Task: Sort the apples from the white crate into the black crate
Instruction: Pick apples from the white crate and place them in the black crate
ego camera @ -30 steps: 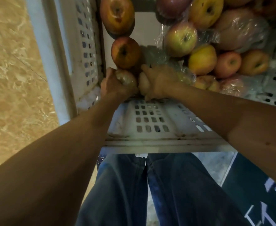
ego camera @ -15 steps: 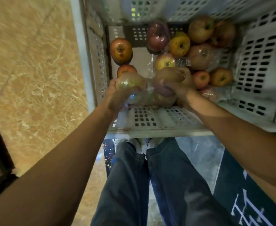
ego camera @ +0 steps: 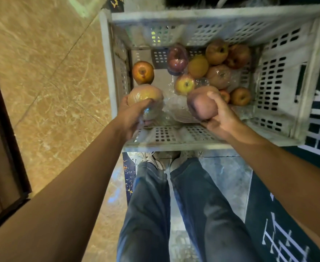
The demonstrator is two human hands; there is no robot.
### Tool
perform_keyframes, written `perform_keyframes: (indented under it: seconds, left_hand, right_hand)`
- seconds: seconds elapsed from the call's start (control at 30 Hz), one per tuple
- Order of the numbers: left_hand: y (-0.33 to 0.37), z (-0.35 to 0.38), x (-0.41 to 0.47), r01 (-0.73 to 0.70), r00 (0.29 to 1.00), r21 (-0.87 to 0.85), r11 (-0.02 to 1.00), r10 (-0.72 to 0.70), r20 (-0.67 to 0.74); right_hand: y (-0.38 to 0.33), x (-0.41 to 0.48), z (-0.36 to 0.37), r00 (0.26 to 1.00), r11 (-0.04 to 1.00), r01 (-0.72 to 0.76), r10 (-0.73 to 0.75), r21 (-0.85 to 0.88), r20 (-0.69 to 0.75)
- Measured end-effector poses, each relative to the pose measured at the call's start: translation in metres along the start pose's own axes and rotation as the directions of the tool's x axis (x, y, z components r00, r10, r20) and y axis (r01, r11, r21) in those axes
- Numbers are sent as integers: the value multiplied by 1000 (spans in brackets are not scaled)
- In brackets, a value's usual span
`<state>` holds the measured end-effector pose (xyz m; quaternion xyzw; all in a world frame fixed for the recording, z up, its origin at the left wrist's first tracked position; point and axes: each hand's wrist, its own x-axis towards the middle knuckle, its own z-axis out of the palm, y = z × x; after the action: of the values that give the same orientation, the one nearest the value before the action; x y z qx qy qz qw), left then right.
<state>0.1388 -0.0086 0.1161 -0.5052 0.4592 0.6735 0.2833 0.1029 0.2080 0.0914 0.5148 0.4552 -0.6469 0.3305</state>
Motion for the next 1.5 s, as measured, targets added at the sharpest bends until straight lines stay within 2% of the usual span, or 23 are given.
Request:
perform_keyframes:
  seconds: [0.13,0.23,0.33,0.47,0.57,0.7,0.77,0.83,0.93,1.0,1.07,1.17,1.23,1.37,1.5]
  left_hand:
    - [6,-2,-32,-7,1000,-61,998,8,27]
    - [9,-2,-59,14,996,-135,991,-2,90]
    - [11,-5,-86,116,982,-302,946,-64,176]
    - [6,-12,-116,315,913,-559,767,-83,400]
    - [3,-11,-134,388,859,-629,674,-17,512]
    - [0,-11,-145,412,845,-723,555,65,531]
    - [2,-11,-148,450,816,-729,516,95,570]
    - [5,-12,-152,465,794,-710,529,107,599]
    - [8,-14,-155,414,828,-676,609,57,558]
    - [11,-12,-160,371,869,-653,660,1,495]
    - [14,-9,-163,296,926,-630,718,-53,375]
    - [11,-10,-168,195,961,-555,809,-43,275]
    - [9,-12,-170,183,958,-543,819,-24,287]
    - [4,-16,-171,170,966,-607,777,-8,260]
    - [-1,-19,-166,201,944,-648,734,32,328]
  right_hand:
    - [-6,-43,-6,971,967,-150,105,205,216]
    - [-9,-64,-11,942,943,-204,116,264,315]
    - [-12,-83,-15,940,926,-216,112,309,321]
    - [-13,-110,-22,933,906,-223,91,361,348]
    - [-13,-123,-26,948,895,-193,64,403,313]
    - [-10,-132,-31,961,872,-190,71,450,267]
    - [-8,-136,-33,965,875,-175,61,451,256]
    - [-6,-140,-35,967,886,-156,48,436,250]
    - [-1,-145,-35,965,895,-148,37,420,260]
    - [1,-150,-34,959,894,-152,30,421,282]
    - [3,-154,-33,954,888,-162,29,431,298]
    - [5,-159,-33,937,885,-197,43,422,348]
    - [6,-161,-33,924,896,-205,45,393,379]
    - [4,-167,-28,922,924,-165,21,345,386]
    - [0,-166,-27,918,940,-162,32,300,395]
